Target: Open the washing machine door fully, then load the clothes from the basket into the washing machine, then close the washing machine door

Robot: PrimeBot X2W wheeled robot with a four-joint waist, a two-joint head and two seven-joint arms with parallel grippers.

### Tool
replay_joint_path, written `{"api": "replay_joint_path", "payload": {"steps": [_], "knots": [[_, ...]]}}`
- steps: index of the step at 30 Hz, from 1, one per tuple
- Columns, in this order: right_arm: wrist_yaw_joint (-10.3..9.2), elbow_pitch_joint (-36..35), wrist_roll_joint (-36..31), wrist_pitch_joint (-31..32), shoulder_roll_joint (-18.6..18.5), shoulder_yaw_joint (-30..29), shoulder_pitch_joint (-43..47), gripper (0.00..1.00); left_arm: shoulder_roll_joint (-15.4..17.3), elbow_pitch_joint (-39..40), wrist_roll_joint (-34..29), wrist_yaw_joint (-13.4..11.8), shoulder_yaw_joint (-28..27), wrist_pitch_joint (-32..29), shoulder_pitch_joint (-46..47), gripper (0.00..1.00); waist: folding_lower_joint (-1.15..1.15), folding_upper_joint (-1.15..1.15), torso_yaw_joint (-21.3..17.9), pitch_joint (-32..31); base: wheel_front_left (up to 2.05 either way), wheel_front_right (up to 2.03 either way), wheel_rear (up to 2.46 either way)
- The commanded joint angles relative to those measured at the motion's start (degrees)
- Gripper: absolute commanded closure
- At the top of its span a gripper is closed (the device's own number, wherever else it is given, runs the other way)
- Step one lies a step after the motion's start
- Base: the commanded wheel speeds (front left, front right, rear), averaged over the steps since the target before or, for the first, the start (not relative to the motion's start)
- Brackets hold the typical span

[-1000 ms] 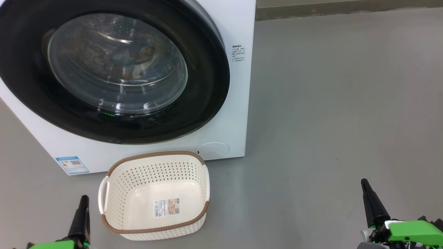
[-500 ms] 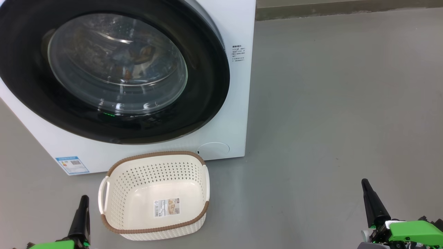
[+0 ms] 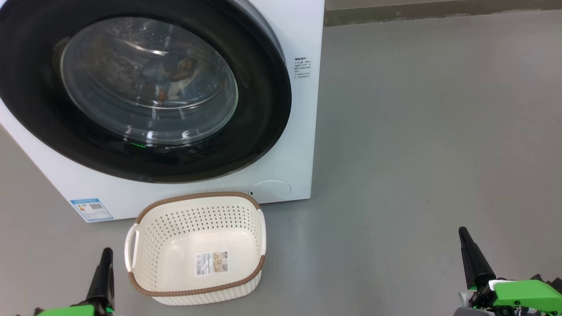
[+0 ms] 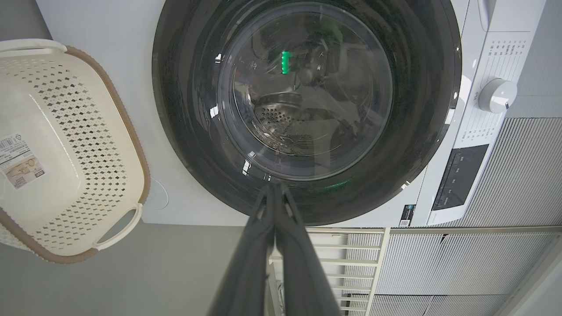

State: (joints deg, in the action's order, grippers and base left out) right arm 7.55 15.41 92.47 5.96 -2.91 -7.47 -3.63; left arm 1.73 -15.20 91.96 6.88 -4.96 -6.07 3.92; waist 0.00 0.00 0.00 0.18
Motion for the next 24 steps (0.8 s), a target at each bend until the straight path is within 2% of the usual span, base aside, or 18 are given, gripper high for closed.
{"api": "replay_joint_path", "payload": {"steps": [1, 24], "knots": [[-0.06, -1.4, -0.1, 0.3, -0.2, 1.2, -2.5, 1.00, 1.1, 1.2, 0.2, 0.6, -1.6, -0.4, 2.3, 1.00, 0.00, 0.00, 0.0, 0.0, 0.00, 0.00, 0.00], [-0.06, -1.4, -0.2, 0.4, -0.1, 1.1, -2.5, 1.00, 1.1, 1.2, 0.2, 0.6, -1.6, -0.4, 2.3, 1.00, 0.00, 0.00, 0.0, 0.0, 0.00, 0.00, 0.00]]}}
